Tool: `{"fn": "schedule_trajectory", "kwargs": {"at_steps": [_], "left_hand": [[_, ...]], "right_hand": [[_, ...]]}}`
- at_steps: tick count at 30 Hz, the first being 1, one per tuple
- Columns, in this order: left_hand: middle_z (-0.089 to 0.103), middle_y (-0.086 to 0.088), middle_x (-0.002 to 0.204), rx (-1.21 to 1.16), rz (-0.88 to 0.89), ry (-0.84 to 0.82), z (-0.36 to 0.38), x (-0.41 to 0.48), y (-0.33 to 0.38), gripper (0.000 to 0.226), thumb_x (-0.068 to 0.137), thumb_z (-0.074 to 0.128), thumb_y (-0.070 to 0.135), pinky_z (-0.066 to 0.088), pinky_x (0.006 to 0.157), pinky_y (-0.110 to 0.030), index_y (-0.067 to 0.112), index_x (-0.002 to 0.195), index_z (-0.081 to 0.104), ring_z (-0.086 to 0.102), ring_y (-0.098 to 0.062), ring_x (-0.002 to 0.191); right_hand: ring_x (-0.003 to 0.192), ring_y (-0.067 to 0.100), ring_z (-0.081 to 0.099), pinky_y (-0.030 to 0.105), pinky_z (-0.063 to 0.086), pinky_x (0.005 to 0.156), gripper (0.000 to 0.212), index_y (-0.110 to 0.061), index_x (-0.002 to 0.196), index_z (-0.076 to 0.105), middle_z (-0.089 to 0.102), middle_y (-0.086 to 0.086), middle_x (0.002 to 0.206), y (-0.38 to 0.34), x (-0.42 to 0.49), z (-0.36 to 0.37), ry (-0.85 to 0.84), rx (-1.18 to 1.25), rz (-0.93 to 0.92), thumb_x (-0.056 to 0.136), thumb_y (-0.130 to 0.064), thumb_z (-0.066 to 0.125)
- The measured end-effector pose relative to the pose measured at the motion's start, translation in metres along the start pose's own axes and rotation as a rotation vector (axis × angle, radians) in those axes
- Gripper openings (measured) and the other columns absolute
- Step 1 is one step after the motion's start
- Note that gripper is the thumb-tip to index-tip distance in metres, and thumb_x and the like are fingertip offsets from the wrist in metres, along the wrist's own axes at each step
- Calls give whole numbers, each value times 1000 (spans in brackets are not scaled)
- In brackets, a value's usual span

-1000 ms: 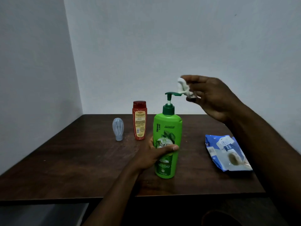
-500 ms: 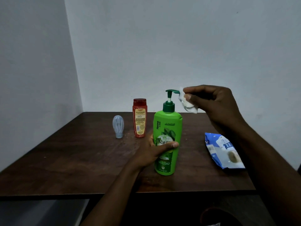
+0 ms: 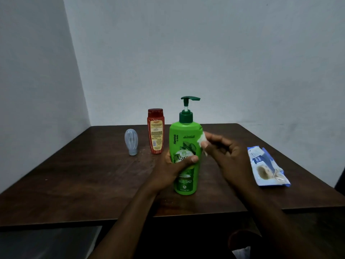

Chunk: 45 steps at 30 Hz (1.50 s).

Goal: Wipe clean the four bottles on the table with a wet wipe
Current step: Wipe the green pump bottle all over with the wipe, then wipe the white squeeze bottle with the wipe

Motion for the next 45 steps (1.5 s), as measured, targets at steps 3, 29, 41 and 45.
{"fn": "schedule_trajectory", "kwargs": {"at_steps": [3,29,41,45], "left_hand": [[72,2,119,46,-17,-57,-5,-5,-6,42,89,68,28,57,90,-34,23,128,56,70,-16,110],[61,6,123,517,81,-60,-14,10,-33,40,95,65,28,59,84,-29,24,131,48,62,-5,108],[67,-2,121,631,50,59,4,97,-62,40,92,69,16,58,84,-33,11,130,57,67,-12,93],[71,-1,116,635,17,108,5,121,-76,30,92,68,18,58,84,-35,13,122,65,66,-12,93]], "right_hand": [[80,1,72,11,52,71,25,-11,107,75,79,-5,92,23,-15,-10,-25,-185,70,83,-5,76],[74,3,71,14,54,72,22,-21,98,75,78,-4,88,72,0,-37,-22,-536,313,81,-7,79],[93,24,69,36,57,86,29,-7,108,71,72,9,96,103,77,-46,94,-776,293,80,1,69],[93,29,70,45,57,86,26,-7,104,72,72,11,94,120,101,-48,104,-805,285,79,1,70]]}}
Point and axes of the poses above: each hand's wrist, its own x-axis towards the middle knuckle, its own z-axis out of the palm, y = z × x, the point moved 4 cm from there along x, towards the middle knuckle
